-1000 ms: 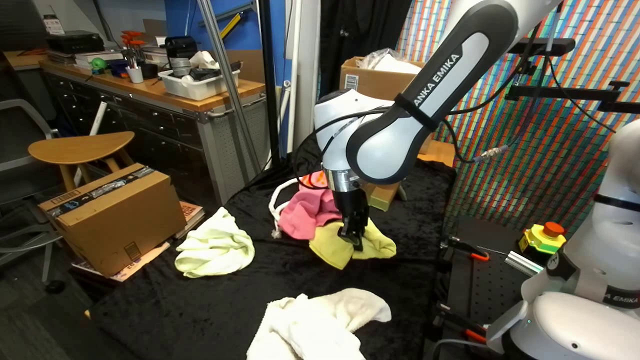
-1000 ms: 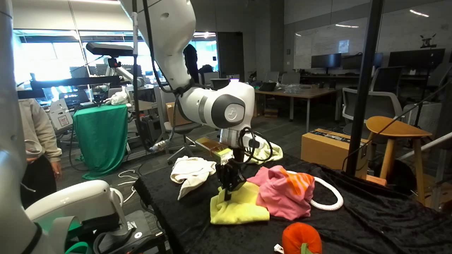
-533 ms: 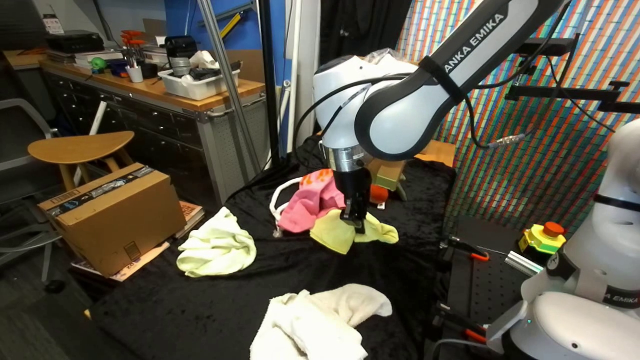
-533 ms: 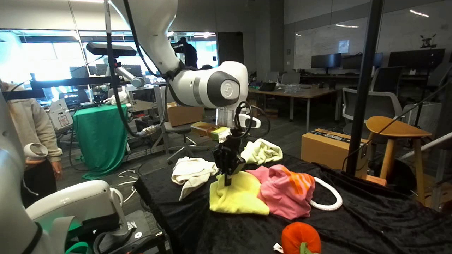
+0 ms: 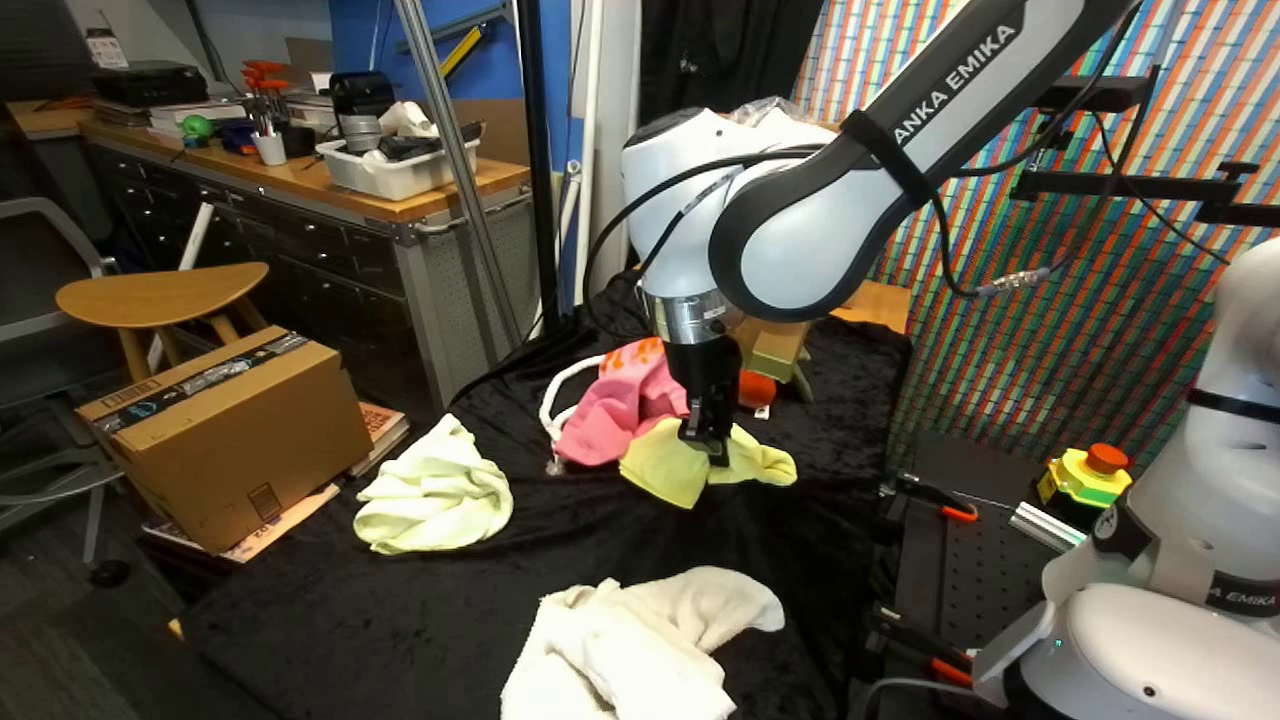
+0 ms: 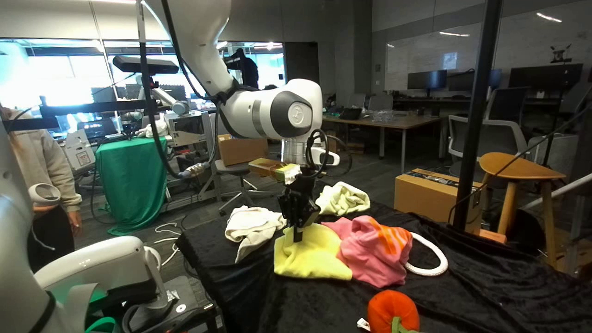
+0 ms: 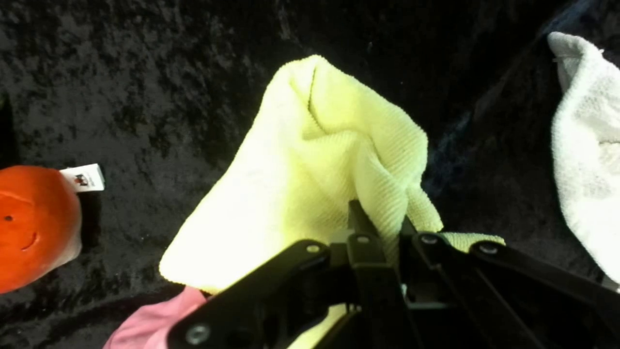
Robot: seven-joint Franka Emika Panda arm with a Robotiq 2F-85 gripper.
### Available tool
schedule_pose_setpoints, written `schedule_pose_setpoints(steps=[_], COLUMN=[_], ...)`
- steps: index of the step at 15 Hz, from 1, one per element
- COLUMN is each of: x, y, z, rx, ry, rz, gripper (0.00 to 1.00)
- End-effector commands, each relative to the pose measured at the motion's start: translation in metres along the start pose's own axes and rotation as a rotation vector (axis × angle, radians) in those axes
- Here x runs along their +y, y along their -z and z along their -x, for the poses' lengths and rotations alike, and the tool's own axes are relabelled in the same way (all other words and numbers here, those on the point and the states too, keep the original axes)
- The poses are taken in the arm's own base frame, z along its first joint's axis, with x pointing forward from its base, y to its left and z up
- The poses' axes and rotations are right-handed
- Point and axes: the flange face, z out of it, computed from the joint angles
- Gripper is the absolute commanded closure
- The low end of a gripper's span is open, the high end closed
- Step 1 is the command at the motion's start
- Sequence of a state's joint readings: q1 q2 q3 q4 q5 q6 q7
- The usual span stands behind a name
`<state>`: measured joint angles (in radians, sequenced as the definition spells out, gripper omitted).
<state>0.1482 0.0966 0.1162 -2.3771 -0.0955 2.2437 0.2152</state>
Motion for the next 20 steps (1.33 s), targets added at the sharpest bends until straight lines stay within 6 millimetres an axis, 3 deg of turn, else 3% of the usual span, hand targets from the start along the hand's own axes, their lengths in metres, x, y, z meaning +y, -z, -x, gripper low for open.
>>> schedule_pose_setpoints(steps=[1,5,6,7,8,10,17,20], x=[-0.004,-0.006,-0.007,-0.008,-0.009,-0.009,-0.008,-0.01], y=[0.016,0.022,0.021,0.021,0.021,0.025,0.033,0.015], z=[0.004,0.004,0.003,0.003,0.003,0.005,0.002,-0.002], rx=[0.018,0.031,0.033,0.036,0.048,0.073,0.14,0.113], ry=[0.004,0.008,0.01,0.012,0.018,0.029,0.042,0.029], rz=[0.005,0.005,0.006,0.005,-0.004,-0.016,-0.022,-0.012], gripper=[0.92,0.91,0.75,0.78,0.57,0.52,0.01,0.0])
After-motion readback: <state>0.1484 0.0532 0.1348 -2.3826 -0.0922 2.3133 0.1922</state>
